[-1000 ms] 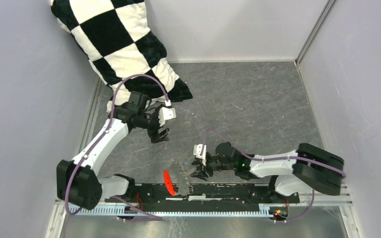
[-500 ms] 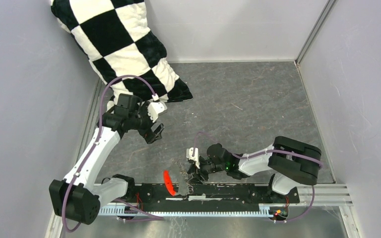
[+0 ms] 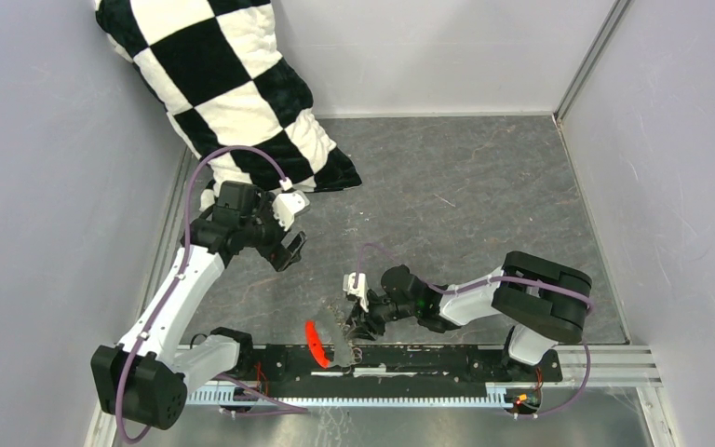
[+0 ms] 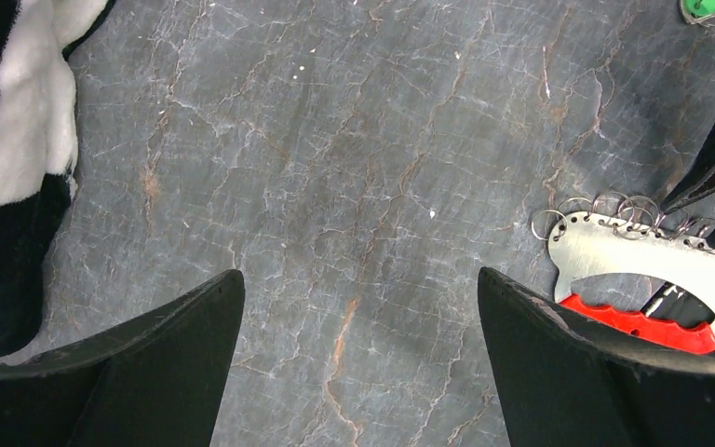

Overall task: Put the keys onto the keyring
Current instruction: Pick up the keyring from the center of the board.

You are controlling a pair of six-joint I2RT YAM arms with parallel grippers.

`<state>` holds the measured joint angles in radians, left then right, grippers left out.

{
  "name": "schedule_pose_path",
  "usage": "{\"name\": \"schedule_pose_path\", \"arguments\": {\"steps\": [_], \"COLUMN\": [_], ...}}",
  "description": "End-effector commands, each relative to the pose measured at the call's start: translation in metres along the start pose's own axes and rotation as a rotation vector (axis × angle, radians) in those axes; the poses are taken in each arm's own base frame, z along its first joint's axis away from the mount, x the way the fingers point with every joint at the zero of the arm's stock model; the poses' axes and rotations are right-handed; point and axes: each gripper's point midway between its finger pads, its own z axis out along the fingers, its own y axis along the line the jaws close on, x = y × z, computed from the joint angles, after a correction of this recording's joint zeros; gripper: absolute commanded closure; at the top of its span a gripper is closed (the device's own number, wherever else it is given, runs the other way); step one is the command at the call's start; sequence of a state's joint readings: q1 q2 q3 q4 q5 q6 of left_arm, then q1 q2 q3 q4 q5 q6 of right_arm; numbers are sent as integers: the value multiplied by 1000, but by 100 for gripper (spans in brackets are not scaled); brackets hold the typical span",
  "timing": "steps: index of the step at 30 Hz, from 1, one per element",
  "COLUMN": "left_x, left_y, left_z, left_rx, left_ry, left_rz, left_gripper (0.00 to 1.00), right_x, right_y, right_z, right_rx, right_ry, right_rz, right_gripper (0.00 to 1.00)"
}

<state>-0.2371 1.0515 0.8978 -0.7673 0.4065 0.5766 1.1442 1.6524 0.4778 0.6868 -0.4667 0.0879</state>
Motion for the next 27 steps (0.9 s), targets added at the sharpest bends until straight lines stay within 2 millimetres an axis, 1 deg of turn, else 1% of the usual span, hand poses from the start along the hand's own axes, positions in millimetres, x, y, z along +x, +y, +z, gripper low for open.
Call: {"name": "schedule_pose_path", "arguments": {"steps": [1, 5, 8, 10, 12, 15, 18, 21, 24, 27], "left_x": [-15, -16, -17, -17, -17, -17, -20, -24, -29, -36], "left_y": [4, 1, 0, -1, -2, -3, -2, 1, 0, -5], "left_z": [-7, -7, -7, -7, -6, -5, -5, -7, -10, -17], "left_rx": [-31, -13, -5, 0, 5, 13, 15, 13, 28, 49], "left_ry": [-59, -65, -67, -69, -69, -69, -72, -69, -72, -102], "left_rz": [-20, -21, -20, -20, -21, -23, -25, -14, 5, 51], "left_gripper": [0, 0, 0, 0, 0, 0, 0, 0, 0, 0], "right_x": [-3, 5, 9, 8, 5, -1, -4, -10, -23, -39], "right_y": [-3, -7, -11, -10, -9, -3, 2, 6, 9, 9], "right_z": [0, -1, -1, 0, 3, 8, 10, 10, 9, 5], "right_rx": [13, 40, 64, 56, 44, 3, -27, -45, -59, -51], "right_ry": [1, 35, 49, 42, 29, 10, -7, -31, -69, -101], "right_rz": [5, 15, 27, 34, 39, 50, 71, 76, 64, 25], "right_gripper": [56, 53, 53, 54, 60, 74, 85, 92, 99, 100]}}
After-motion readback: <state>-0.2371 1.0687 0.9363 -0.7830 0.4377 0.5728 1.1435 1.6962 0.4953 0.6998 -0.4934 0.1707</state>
